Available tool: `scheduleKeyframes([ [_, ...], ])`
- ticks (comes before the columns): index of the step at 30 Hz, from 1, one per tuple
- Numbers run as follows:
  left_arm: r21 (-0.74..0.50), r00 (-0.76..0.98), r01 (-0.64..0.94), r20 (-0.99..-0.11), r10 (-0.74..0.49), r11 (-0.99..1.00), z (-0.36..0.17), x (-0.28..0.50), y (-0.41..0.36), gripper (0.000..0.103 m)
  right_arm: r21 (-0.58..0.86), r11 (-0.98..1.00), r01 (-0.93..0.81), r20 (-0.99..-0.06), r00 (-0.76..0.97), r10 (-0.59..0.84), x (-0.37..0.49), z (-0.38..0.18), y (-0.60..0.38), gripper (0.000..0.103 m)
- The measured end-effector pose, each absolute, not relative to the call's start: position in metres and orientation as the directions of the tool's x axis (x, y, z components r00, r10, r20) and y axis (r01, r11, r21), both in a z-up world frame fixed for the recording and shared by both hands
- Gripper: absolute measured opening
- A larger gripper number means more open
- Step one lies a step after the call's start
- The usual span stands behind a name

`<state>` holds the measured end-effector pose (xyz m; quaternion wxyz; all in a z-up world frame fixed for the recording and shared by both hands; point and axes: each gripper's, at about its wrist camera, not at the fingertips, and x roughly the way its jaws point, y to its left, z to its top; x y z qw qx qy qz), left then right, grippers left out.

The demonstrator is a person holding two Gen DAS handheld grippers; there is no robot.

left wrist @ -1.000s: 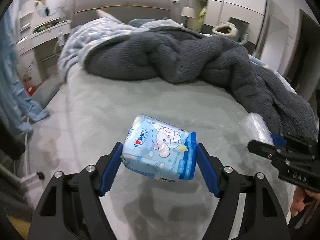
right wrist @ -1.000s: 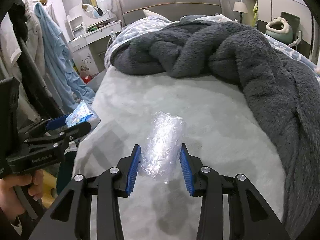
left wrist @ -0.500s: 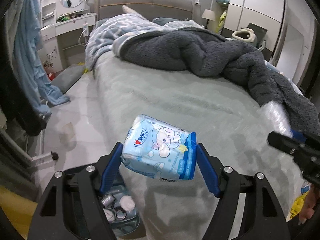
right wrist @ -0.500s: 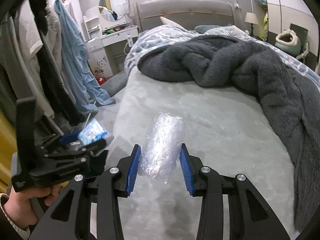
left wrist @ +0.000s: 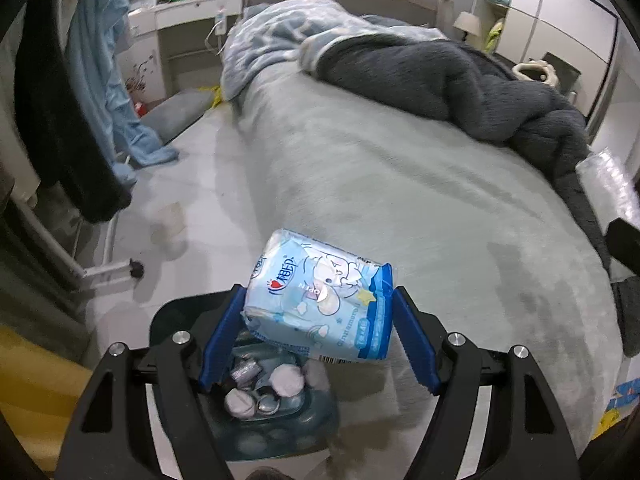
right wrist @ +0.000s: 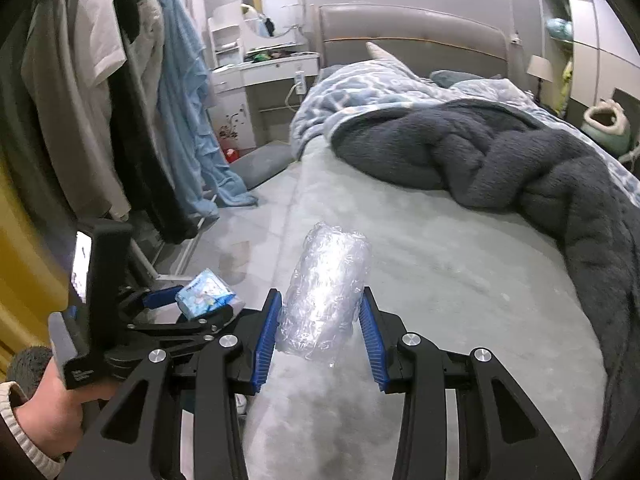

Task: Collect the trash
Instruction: 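Carry the wet-wipe pack and bubble wrap over the teal bin with both tools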

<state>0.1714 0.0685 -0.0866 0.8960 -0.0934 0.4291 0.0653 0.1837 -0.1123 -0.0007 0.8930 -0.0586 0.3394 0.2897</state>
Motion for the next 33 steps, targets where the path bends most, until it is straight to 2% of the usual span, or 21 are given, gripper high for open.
scheduleKeyframes([
  [13, -0.088, 0.51, -0.314, -0.855, 0.09, 0.945, -0.118, 0.161, 0.129, 0.075, 0.091, 0.764, -0.639, -0.65, 0.543, 0.532, 0.181, -0.007, -0.053, 0.04],
  [33, -0.071, 0.361, -0.327, -0.931, 0.055, 0.942, -0.168, 0.143, 0.181, 0.075, 0.051, 0.701, -0.712, -0.701, 0.474, 0.532, 0.187, -0.039, 0.013, 0.04],
])
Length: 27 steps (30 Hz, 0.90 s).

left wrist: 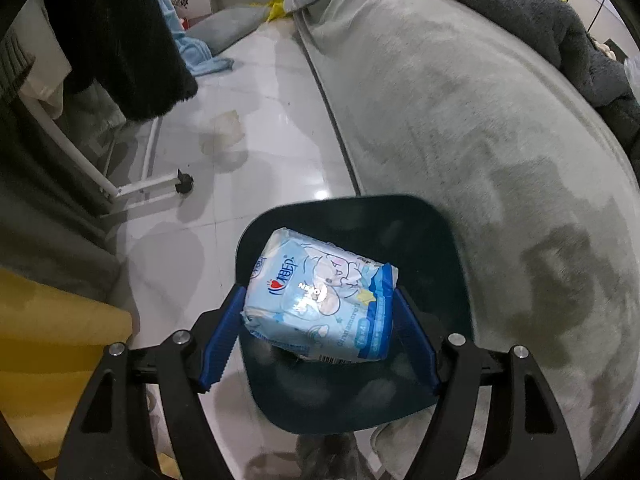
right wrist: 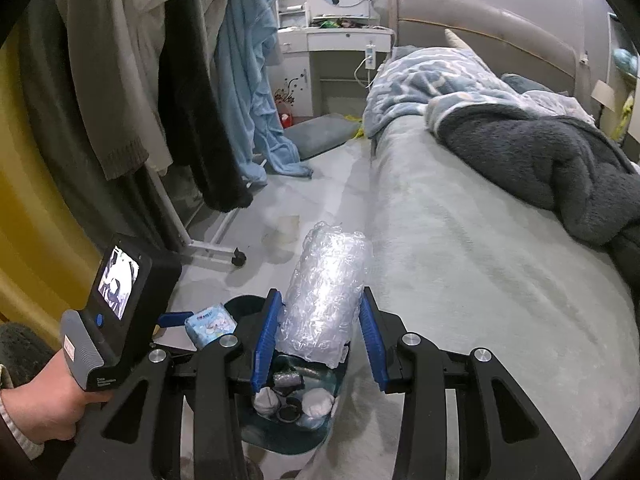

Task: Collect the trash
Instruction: 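Carry the wet-wipe pack and bubble wrap over the teal bin with both tools, then open left tool to drop the wipe pack while right drops the bubble wrap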

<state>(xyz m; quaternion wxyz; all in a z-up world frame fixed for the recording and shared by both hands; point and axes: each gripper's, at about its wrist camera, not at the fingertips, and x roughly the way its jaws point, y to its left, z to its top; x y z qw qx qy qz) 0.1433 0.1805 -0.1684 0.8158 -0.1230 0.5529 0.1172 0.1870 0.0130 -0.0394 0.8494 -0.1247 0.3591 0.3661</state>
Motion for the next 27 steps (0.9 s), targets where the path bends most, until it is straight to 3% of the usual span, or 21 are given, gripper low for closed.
scheduleKeyframes([
  [16, -0.166, 0.222, -0.35, -0.971, -0.091, 0.922, -0.216, 0.118, 0.219, 0.079, 0.072, 0.642, -0.764, -0.8, 0.34, 0.494, 0.185, -0.107, 0.07, 0.04],
  [21, -0.206, 0.228, -0.324, -0.964, -0.135, 0.923, -0.215, 0.114, 0.221, 0.086, 0.066, 0.637, -0.768, -0.832, 0.31, 0.461, 0.187, -0.126, 0.077, 0.04],
  [27, -0.229, 0.284, -0.31, -0.948, -0.14, 0.923, -0.198, 0.112, 0.223, 0.087, 0.071, 0.639, -0.766, -0.866, 0.271, 0.42, 0.191, -0.149, 0.08, 0.04],
])
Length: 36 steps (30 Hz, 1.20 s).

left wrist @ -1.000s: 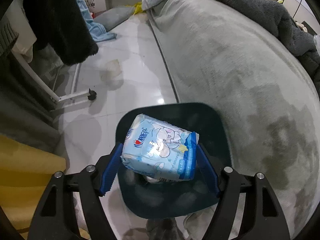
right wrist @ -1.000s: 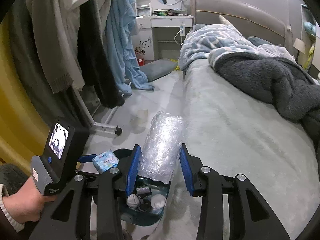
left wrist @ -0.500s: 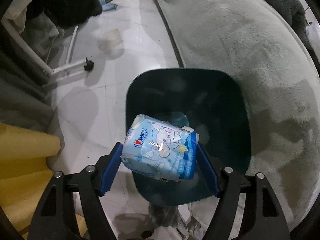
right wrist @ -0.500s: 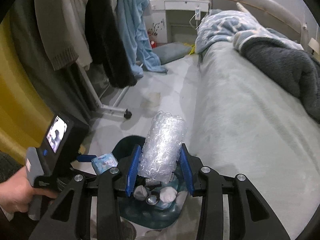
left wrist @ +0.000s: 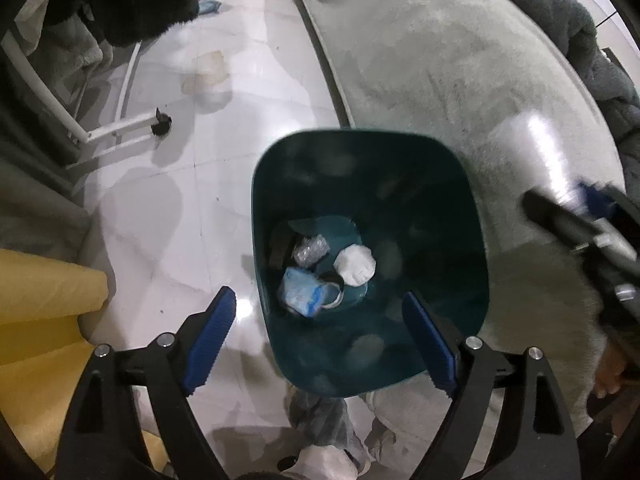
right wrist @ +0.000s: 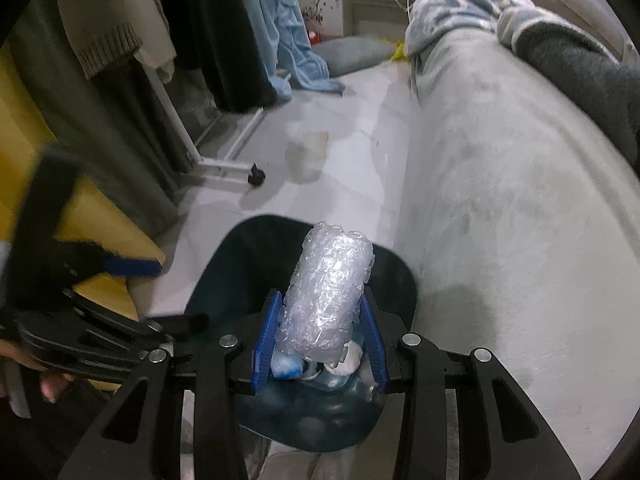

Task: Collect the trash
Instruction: 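Open left tool to drop the wipe pack while right drops the bubble wrap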

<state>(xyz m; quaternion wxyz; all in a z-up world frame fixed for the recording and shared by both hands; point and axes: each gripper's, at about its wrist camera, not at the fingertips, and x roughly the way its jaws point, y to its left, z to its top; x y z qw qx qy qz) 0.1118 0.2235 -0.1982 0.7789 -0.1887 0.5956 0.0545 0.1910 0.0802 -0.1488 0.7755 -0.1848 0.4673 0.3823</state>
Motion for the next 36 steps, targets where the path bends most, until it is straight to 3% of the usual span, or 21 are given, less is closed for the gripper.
scheduleKeyframes([
  [16, -0.233, 0.513, -0.285, -0.857, -0.057, 0.93, -0.132, 0.107, 0.239, 0.088, 0.097, 0.653, -0.751, -0.935, 0.155, 0.318, 0.19, -0.208, 0.093, 0.04],
  [30, -0.156, 0.714, -0.195, -0.699, 0.031, 0.968, -0.068, 0.099, 0.216, 0.089, 0.06, 0.654, -0.754, -0.958, 0.141, 0.25, 0.19, -0.226, 0.096, 0.041],
  [36, -0.154, 0.78, -0.185, -0.624, 0.05, 0.97, -0.041, 0.09, 0.211, 0.091, 0.055, 0.666, -0.744, -0.956, 0.154, 0.251, 0.186, -0.216, 0.093, 0.053],
])
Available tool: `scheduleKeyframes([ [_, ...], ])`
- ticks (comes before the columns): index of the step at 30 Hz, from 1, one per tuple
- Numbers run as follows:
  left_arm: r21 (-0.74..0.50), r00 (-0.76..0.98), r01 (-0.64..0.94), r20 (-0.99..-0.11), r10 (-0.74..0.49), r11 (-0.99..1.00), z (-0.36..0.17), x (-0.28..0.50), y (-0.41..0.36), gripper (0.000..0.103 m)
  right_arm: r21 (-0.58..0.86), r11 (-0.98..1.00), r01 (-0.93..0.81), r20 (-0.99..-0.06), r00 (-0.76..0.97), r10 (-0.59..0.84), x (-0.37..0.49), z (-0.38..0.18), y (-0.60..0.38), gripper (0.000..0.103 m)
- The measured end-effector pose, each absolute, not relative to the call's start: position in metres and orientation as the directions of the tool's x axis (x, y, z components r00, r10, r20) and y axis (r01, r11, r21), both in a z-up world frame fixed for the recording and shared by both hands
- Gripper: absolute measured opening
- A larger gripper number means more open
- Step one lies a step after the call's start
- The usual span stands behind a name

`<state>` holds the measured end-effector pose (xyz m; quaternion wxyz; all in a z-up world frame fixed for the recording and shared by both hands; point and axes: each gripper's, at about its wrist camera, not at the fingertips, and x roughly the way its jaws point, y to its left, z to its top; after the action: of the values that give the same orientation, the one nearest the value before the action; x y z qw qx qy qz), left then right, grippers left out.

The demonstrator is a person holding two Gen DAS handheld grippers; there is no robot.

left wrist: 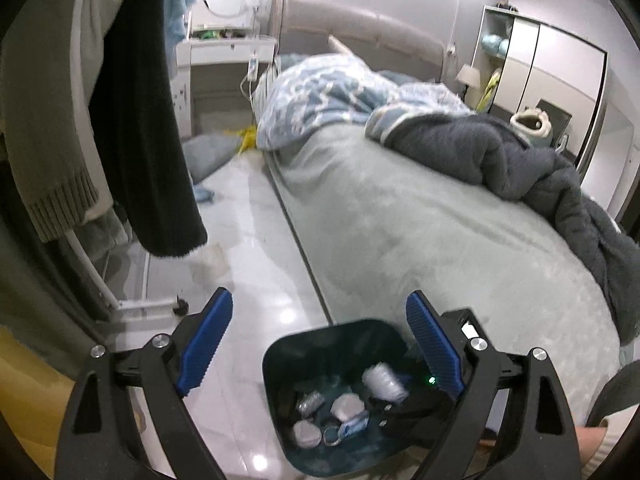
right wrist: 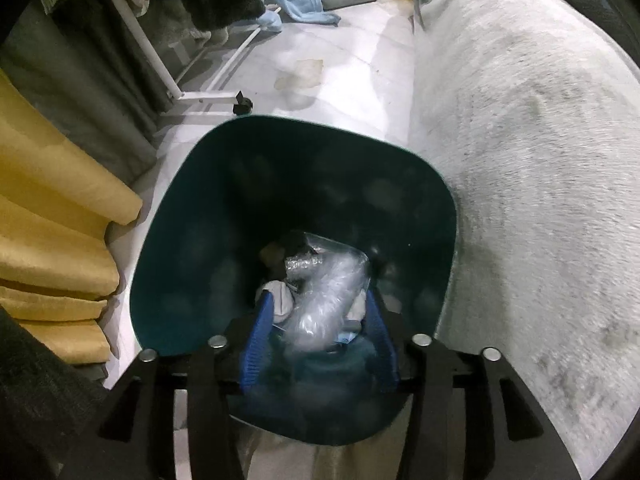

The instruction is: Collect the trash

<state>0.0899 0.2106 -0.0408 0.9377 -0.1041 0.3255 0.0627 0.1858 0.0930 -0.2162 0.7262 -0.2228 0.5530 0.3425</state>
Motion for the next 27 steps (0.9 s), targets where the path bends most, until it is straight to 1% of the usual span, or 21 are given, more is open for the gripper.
scheduleKeyframes([
  [1, -0.153, 0.79, -0.184, -0.61, 0.053, 0.971, -0.036, 0.088, 0.209, 0.091, 0.055, 0.669, -0.741, -0.954, 0.158, 0.254, 0.186, -0.213, 0.092, 0.057],
  [4, -0.134, 0.813, -0.182, -0.577, 0.073, 0.974, -0.024, 0.084, 0.204, 0.092, 0.055, 0.681, -0.73, -0.948, 0.176, 0.265, 0.185, -0.201, 0.089, 0.061],
  [10, -0.129, 0.853, -0.174, -0.515, 0.084, 0.976, 0.0, 0.076, 0.191, 0.094, 0.027, 0.714, -0.7, -0.907, 0.283, 0.311, 0.18, -0.147, 0.07, 0.07],
  [11, -0.131, 0.859, -0.171, -0.505, 0.083, 0.976, 0.004, 0.075, 0.188, 0.094, 0.002, 0.721, -0.693, -0.893, 0.323, 0.313, 0.181, -0.135, 0.064, 0.071],
  [13, -0.13, 0.867, -0.162, -0.492, 0.079, 0.978, 0.01, 0.073, 0.182, 0.095, -0.01, 0.732, -0.681, -0.872, 0.364, 0.327, 0.18, -0.118, 0.055, 0.077],
  [15, -0.124, 0.873, -0.149, -0.483, 0.072, 0.981, 0.015, 0.072, 0.173, 0.095, -0.011, 0.758, -0.653, -0.84, 0.417, 0.348, 0.18, -0.095, 0.038, 0.079],
  [20, -0.09, 0.886, -0.12, -0.459, 0.066, 0.989, 0.025, 0.073, 0.147, 0.096, -0.009, 0.812, -0.584, -0.782, 0.51, 0.358, 0.178, -0.061, -0.008, 0.083],
  [22, -0.092, 0.89, -0.111, -0.452, 0.058, 0.99, 0.028, 0.073, 0.138, 0.097, -0.017, 0.834, -0.552, -0.752, 0.556, 0.353, 0.177, -0.046, -0.031, 0.088],
  [23, -0.091, 0.893, -0.108, -0.447, 0.056, 0.99, 0.031, 0.073, 0.133, 0.097, -0.019, 0.842, -0.539, -0.739, 0.575, 0.351, 0.177, -0.04, -0.04, 0.089],
  [26, -0.06, 0.895, -0.127, -0.437, 0.088, 0.99, 0.035, 0.073, 0.119, 0.097, -0.022, 0.869, -0.495, -0.692, 0.635, 0.344, 0.173, -0.018, -0.072, 0.092],
  [27, -0.054, 0.896, -0.131, -0.433, 0.095, 0.99, 0.036, 0.073, 0.114, 0.097, -0.02, 0.879, -0.476, -0.671, 0.658, 0.341, 0.169, -0.01, -0.085, 0.096],
])
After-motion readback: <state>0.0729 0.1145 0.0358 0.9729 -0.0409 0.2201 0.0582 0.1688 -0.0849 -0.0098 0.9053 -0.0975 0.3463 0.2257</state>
